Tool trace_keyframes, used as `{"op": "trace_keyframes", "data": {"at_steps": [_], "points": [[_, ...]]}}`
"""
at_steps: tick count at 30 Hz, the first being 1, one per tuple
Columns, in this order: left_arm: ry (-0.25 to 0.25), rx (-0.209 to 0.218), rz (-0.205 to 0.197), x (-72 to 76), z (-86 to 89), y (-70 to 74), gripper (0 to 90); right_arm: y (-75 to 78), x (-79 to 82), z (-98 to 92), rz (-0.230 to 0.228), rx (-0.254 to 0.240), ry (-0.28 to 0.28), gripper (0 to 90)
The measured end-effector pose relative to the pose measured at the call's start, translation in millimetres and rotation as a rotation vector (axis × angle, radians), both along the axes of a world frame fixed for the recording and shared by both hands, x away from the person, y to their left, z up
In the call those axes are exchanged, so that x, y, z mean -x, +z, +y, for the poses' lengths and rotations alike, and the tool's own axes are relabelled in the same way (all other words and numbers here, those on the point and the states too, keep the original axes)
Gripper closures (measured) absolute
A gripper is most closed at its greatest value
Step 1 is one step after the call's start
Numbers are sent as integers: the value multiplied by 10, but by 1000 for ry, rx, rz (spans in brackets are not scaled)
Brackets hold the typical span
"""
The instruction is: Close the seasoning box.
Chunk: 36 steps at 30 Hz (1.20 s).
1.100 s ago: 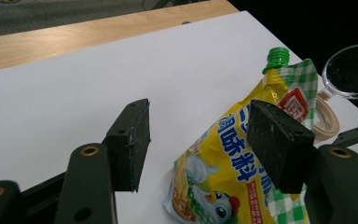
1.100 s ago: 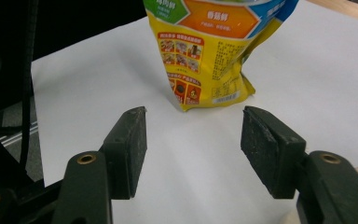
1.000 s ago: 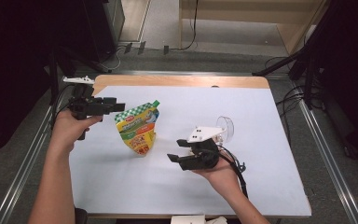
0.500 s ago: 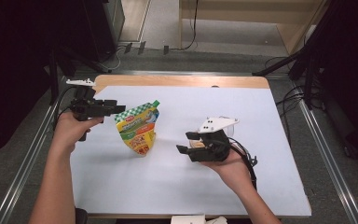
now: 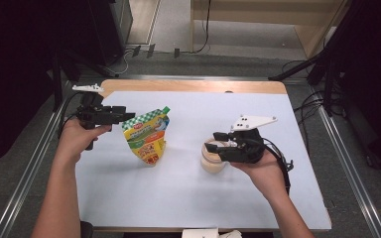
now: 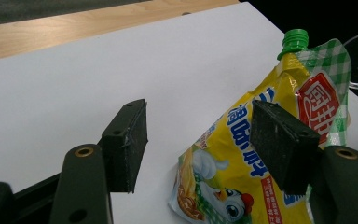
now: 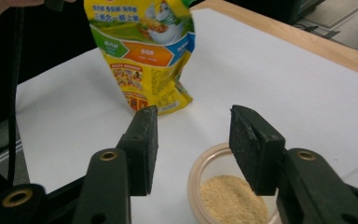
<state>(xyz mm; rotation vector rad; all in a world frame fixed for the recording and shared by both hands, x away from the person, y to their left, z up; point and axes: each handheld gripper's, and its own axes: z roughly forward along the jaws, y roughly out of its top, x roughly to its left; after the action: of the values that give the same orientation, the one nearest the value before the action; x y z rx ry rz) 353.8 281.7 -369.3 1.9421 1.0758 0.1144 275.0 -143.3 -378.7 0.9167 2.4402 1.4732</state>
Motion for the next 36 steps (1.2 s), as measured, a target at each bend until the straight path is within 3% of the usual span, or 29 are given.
{"op": "trace_keyframes", "data": {"at_steps": [9,19,29,36], "points": [[-6,-29,18,-9,-22,-28,374,71,-51,-240,22,-15,-57,706],[-11,-22,21,-12,-20,-31,373,199,-63,-504,25,-28,-104,893],[-10,-16,33,-19,-4,-56,372,237,-106,-769,1,-18,-175,900],[-8,-15,36,-22,6,-62,370,70,-210,-941,37,-19,-246,900]]}}
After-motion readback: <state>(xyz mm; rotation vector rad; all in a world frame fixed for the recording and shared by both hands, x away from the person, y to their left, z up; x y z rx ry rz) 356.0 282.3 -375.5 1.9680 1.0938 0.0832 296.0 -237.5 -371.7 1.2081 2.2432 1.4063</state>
